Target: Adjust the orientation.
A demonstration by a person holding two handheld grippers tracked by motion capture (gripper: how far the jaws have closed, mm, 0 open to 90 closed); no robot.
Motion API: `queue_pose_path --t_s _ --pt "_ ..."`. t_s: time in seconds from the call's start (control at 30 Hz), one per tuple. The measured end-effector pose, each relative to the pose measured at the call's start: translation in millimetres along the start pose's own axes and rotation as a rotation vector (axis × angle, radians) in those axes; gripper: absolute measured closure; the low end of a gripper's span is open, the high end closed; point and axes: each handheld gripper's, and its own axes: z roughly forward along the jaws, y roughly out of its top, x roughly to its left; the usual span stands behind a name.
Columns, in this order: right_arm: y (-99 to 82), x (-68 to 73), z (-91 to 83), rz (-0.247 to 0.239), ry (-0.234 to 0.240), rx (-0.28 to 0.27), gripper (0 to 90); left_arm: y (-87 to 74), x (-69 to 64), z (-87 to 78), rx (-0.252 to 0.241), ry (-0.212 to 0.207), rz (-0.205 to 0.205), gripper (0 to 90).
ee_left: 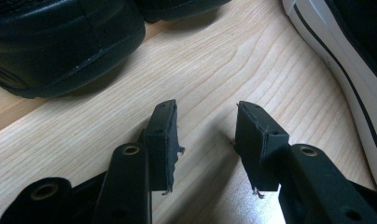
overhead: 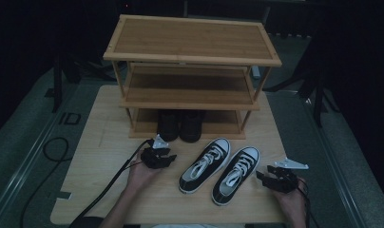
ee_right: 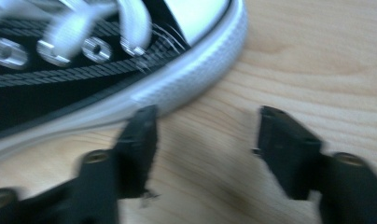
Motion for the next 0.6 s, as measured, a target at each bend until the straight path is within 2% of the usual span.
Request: queue_pose_path --t_s 0.13,0.23,0.33,0.6 --pt "5.8 5.7 -7.5 -0.011 0.044 -0.009 71.7 -0.6 -0.8 0.1 -0.005 0.002 0.001 58.7" --pt "9.0 13.1 -12.2 -0.029 0.076 -0.015 87.6 -0.8 -1.0 0.2 -0.006 0.003 -0.001 58.7" --pt "13.8 25.6 -19.0 -0.069 0.099 -0.025 90.0 -0.9 -1.1 0.5 -0.012 0.002 -0.007 58.7" --pt "24.5 52.3 -37.1 -0.105 0.181 -0.069 90.0 -1.8 -2.2 0.9 -0.021 0.007 -0.009 58.5"
